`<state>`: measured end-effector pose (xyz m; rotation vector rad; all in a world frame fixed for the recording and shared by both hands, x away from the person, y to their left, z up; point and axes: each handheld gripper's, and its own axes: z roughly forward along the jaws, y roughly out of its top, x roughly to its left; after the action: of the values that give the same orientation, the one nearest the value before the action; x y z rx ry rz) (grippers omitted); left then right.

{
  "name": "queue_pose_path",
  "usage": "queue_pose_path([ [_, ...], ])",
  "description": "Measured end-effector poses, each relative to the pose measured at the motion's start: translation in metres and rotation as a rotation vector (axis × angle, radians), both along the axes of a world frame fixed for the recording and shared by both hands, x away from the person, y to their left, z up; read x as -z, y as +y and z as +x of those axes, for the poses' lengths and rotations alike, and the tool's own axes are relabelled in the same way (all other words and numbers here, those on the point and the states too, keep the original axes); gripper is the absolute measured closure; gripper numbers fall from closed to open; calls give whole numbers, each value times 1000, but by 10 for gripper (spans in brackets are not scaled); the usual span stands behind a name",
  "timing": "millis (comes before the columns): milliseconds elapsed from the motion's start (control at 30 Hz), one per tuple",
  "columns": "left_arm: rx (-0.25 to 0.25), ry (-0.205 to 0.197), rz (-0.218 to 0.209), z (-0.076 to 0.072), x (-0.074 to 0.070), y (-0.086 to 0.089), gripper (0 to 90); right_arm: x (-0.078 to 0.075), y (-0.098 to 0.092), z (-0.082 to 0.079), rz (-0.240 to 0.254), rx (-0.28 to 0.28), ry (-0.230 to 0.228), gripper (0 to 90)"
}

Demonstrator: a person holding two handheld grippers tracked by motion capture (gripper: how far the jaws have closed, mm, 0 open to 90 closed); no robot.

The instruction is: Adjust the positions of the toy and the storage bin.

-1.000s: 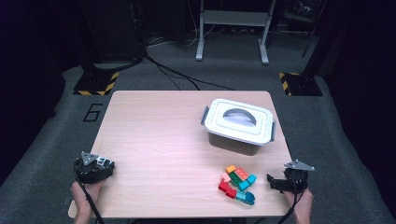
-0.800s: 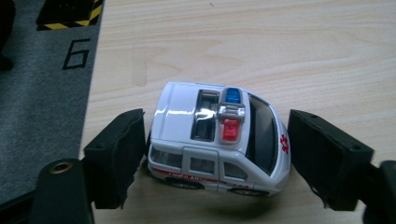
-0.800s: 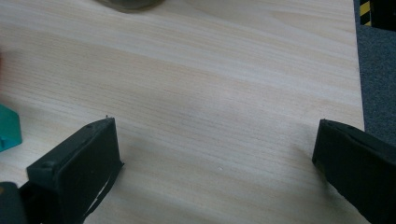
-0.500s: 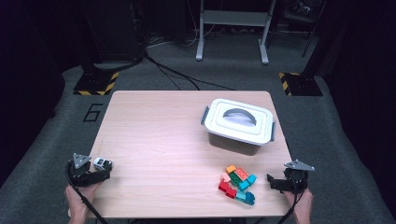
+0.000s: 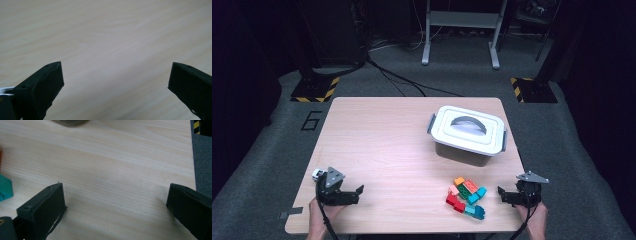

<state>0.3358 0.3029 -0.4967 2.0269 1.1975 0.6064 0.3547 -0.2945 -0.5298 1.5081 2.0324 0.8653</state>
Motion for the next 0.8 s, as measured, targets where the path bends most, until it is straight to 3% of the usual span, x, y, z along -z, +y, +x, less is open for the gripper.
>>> queue_pose_path([
  [133, 34, 51, 14, 2, 20, -10, 0, 0, 0, 0, 1, 0, 0, 15],
  [233, 29, 61, -2, 4, 31, -12, 0, 0, 0, 0, -1, -2, 1, 13],
  [567, 22, 76, -8, 10, 35, -9, 0, -4, 2, 7, -2, 3, 52, 0],
  [633, 23, 76, -7, 10, 35, -9, 0, -8, -2, 9, 31, 13, 72, 0],
  [800, 33, 76, -1, 10, 35, -10, 1, -36, -8, 8, 112, 39, 37, 0],
])
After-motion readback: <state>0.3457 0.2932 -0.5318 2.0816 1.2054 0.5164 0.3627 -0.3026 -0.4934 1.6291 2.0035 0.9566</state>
